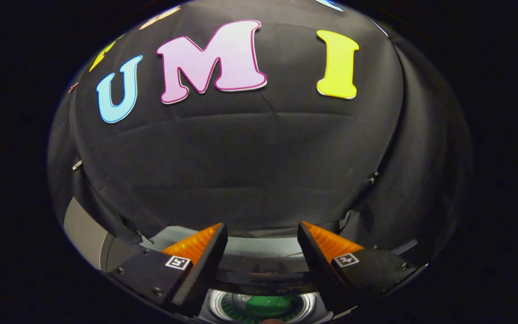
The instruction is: Put the clothes into the washing machine and then close the washing machine lid.
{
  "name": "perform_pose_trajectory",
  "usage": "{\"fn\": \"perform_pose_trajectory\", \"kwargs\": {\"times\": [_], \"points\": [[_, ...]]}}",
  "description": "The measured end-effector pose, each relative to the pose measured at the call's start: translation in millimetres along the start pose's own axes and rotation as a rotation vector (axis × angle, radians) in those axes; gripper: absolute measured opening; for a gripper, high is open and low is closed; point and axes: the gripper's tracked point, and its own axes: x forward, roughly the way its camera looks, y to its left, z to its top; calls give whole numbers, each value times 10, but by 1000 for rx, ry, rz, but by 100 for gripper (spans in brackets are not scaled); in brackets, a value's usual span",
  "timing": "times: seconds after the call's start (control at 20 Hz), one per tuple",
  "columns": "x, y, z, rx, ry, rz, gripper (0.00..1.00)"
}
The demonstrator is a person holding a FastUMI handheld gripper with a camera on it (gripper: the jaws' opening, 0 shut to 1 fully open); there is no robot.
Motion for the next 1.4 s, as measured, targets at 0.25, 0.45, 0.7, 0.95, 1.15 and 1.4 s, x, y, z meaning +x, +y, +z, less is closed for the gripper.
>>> {"fn": "perform_pose_trajectory", "kwargs": {"times": [0.25, 0.45, 0.7, 0.95, 1.15, 1.4], "points": [[-69, 20, -41, -3, 8, 13, 99], [-111, 27, -31, -7, -19, 4, 99], [-78, 16, 14, -14, -81, -7, 100], [-99, 16, -17, -16, -62, -11, 100], [-171, 2, -88, -17, -47, -18, 100], [-336, -12, -341, -17, -1, -40, 100]]}}
